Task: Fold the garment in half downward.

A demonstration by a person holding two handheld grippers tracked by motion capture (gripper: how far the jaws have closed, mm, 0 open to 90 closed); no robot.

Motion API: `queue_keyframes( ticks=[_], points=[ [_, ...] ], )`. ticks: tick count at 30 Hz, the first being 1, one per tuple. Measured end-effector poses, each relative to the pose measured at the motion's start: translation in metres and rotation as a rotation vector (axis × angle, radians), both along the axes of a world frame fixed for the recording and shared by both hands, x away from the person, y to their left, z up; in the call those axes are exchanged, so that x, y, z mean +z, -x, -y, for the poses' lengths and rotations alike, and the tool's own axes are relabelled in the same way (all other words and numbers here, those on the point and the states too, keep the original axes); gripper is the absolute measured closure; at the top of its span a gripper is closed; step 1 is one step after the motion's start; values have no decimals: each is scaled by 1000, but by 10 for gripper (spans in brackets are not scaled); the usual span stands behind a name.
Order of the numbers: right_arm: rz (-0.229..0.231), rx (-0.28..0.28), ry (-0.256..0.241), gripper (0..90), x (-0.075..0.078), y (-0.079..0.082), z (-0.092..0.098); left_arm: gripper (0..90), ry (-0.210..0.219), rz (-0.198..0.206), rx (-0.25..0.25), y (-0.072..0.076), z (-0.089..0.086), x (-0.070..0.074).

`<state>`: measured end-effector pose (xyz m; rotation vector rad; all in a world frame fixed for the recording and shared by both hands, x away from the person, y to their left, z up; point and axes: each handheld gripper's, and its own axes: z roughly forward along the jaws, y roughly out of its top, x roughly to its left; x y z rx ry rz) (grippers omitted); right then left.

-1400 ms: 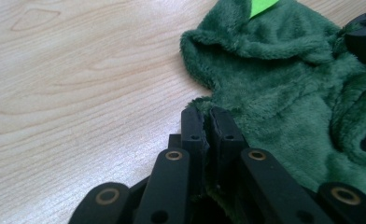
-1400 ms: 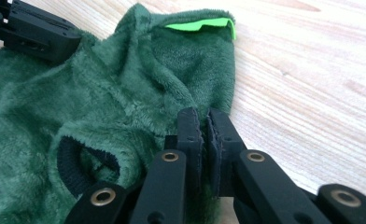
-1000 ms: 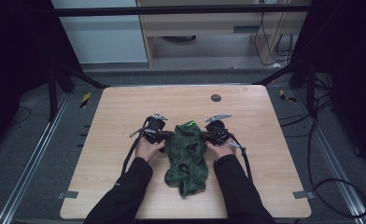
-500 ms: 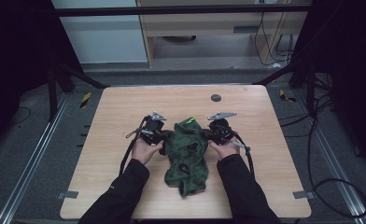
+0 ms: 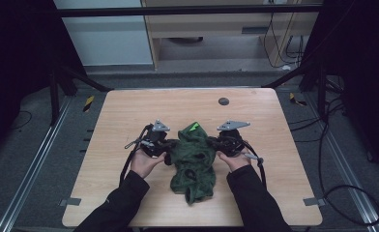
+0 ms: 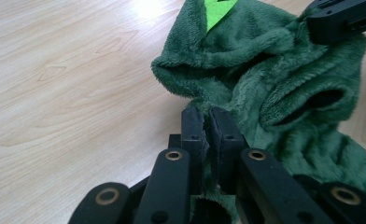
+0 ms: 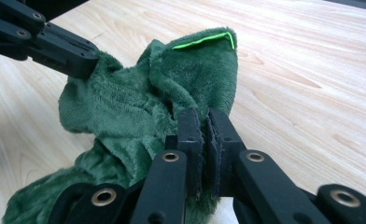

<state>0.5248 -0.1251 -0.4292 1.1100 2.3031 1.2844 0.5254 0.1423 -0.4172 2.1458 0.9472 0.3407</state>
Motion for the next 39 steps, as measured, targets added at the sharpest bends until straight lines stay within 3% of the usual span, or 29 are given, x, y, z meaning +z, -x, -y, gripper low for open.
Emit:
queue_keyframes(
  ticks=[5,9,14,19,29,31,39],
  points=[
    [16,12,1,850,4,7,-1,850,-8,-1,-1,9,-3,-1],
    [25,24,2,848,6,13,0,850,26,-13,2,15,-6,0],
    [26,34,2,848,5,20,3,850,7,-6,-9,26,-7,-2],
    [30,57,35,846,-1,28,0,849,-6,-4,-24,35,-7,-4],
    [28,85,38,844,-8,40,0,849,-16,-21,-31,50,-11,-12],
    [29,90,38,843,-9,43,1,848,-5,-41,-35,53,-12,-13],
    [15,107,32,841,-13,57,1,847,-30,-49,-54,65,-10,-18]
  ],
)
